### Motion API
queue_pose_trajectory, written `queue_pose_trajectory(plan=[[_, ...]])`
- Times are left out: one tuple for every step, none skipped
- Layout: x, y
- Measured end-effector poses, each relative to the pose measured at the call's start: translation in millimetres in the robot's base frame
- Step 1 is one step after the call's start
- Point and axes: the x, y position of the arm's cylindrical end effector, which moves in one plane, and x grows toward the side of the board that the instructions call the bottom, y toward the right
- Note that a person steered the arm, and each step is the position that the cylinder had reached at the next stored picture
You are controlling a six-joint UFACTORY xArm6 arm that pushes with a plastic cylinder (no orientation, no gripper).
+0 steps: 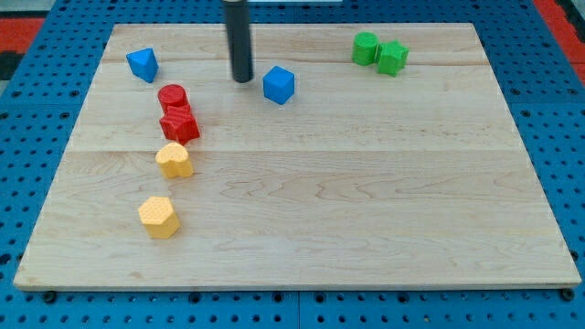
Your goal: Push the blue triangle above to the blue cube
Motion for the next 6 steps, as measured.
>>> queue_pose_trajectory(plan=[[0, -63], [0, -118], [10, -132], [2, -204], [-24, -175], [-28, -82]])
